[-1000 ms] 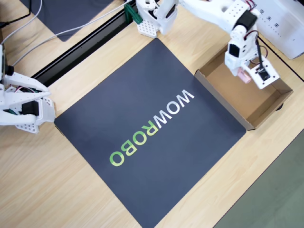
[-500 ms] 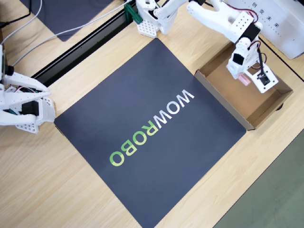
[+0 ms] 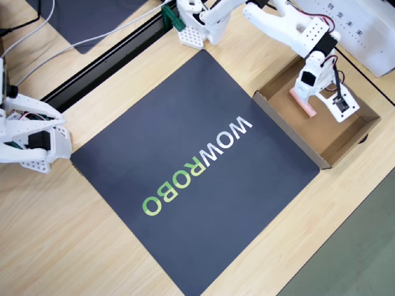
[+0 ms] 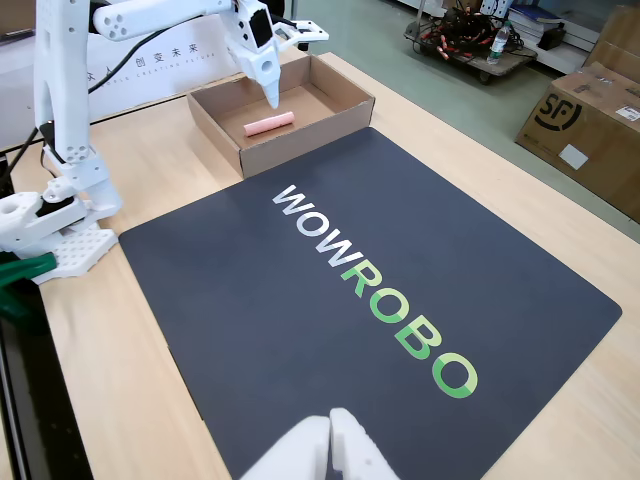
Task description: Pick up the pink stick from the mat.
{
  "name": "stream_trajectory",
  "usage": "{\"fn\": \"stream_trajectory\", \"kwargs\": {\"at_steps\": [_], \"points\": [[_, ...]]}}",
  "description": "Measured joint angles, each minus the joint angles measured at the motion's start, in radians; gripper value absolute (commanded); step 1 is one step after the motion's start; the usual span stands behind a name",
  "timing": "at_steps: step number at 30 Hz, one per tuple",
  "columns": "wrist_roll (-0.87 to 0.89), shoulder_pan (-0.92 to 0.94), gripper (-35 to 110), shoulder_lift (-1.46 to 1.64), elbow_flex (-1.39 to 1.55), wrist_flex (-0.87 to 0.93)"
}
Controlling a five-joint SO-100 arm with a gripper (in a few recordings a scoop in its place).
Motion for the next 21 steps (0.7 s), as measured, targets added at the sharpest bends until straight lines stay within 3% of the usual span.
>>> {"fn": "stream_trajectory", "kwargs": {"at_steps": [4, 9, 21], "points": [[0.000, -0.002, 37, 0.000, 0.000, 0.000], [0.000, -0.003, 0, 0.000, 0.000, 0.000], [0.005, 0.017, 0, 0.023, 0.000, 0.000]]}}
